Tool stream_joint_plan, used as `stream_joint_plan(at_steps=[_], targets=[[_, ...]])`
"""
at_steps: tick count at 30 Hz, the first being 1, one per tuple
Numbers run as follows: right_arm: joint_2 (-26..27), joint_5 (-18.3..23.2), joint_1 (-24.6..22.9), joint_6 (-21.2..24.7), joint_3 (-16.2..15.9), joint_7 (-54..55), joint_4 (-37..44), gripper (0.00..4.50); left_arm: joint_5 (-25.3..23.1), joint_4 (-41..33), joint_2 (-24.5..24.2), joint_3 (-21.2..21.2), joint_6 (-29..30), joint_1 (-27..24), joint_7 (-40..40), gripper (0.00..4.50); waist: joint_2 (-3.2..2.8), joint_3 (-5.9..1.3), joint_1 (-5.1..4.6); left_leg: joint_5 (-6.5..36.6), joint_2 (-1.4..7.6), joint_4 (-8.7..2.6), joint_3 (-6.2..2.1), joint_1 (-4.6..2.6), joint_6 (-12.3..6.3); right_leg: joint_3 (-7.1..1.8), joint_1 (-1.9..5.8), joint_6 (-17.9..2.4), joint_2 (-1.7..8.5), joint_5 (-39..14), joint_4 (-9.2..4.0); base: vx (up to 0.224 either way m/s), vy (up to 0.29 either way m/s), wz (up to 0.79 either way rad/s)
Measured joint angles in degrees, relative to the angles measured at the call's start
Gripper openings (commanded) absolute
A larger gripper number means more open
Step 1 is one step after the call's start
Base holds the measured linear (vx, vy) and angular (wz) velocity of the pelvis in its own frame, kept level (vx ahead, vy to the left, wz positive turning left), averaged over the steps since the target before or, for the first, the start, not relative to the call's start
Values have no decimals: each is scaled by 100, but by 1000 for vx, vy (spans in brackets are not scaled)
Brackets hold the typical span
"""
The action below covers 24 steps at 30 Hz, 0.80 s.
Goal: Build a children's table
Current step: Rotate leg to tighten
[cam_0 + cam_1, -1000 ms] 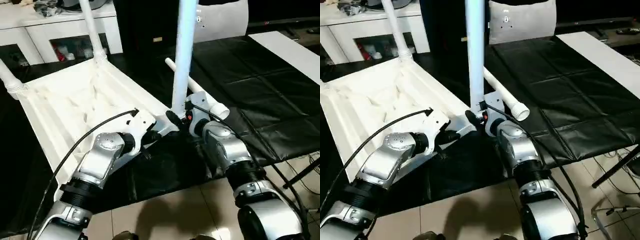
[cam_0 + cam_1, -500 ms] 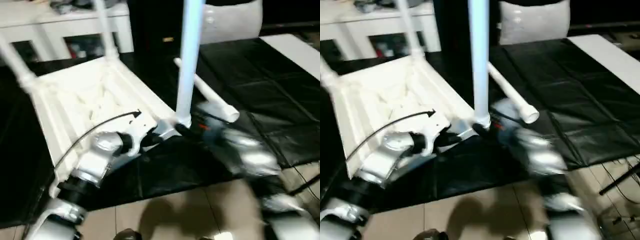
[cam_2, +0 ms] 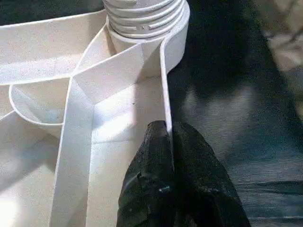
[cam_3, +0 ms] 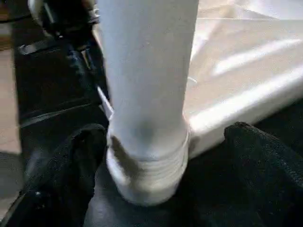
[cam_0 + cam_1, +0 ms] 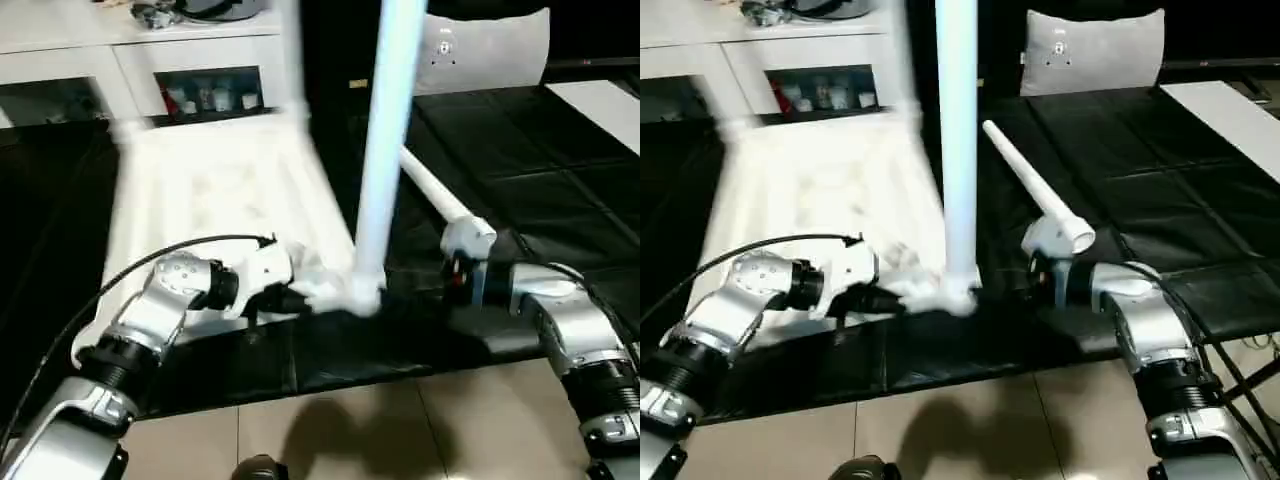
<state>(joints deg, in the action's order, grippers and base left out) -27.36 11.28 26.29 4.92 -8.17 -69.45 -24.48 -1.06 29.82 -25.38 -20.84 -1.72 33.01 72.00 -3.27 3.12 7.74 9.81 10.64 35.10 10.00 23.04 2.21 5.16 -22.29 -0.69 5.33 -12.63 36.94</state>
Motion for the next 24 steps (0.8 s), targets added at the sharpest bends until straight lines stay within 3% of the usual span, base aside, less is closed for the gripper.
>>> stream_joint_plan(at_steps=[14,24], targets=[[28,-18,139,252,-301,-427,-135,300,-44,368,79,-130,-456,223,218,0,0,0,21,0,3,0,1,-2,0,4,-1,0,-1,0,1,0,0,0],[63,50,207,497,-277,-471,-208,267,-36,491,95,-130,-560,261,227,0,0,-1,20,0,4,0,1,-4,1,4,0,0,-1,0,3,0,0,0]])
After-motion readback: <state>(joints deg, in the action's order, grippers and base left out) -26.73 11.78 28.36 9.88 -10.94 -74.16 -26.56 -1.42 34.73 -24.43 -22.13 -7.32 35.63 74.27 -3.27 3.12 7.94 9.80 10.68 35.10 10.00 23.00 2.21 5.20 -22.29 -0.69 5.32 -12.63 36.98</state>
